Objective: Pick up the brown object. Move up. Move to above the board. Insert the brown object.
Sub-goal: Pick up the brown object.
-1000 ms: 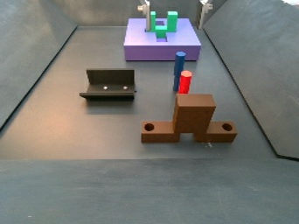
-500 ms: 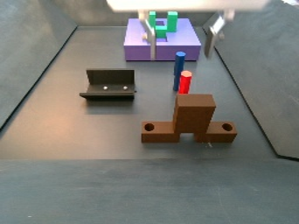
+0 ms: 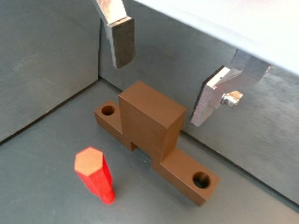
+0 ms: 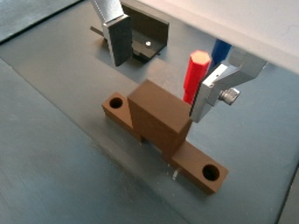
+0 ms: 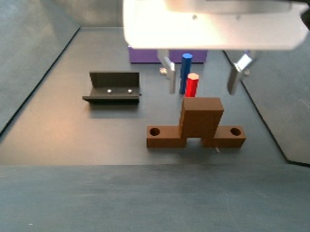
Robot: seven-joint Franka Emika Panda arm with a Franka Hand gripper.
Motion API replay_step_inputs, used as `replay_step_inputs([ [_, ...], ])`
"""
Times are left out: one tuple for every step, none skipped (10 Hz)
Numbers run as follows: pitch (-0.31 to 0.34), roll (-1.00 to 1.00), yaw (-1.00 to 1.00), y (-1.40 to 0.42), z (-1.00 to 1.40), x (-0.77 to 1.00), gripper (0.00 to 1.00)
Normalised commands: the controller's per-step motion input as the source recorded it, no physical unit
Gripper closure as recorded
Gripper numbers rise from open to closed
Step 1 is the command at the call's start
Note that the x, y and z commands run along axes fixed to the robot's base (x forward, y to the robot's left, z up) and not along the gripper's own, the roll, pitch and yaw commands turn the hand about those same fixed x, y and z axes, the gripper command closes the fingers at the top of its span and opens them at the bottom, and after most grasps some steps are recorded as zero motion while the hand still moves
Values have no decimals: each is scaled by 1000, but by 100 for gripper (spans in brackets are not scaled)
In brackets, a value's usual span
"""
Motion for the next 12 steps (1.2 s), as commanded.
replay_step_inputs([
  [-53, 0, 0, 0, -123, -17, 0],
  [-83, 0, 0, 0, -200, -49, 0],
  [-67, 0, 0, 0, -186, 0, 0],
  [-73, 0, 0, 0, -229, 0, 0],
  [-86, -4, 0, 0, -329, 86, 0],
  [-104, 0, 0, 9, -411, 26, 0],
  [-149, 0, 0, 0, -517, 0, 0],
  [-141, -16, 0, 0, -506, 0, 0],
  [-149, -24, 6, 0, -506, 0, 0],
  [-110, -16, 14, 0, -437, 0, 0],
  [-76, -1, 37, 17, -294, 0, 0],
  [0, 0, 17, 43, -51, 0, 0],
])
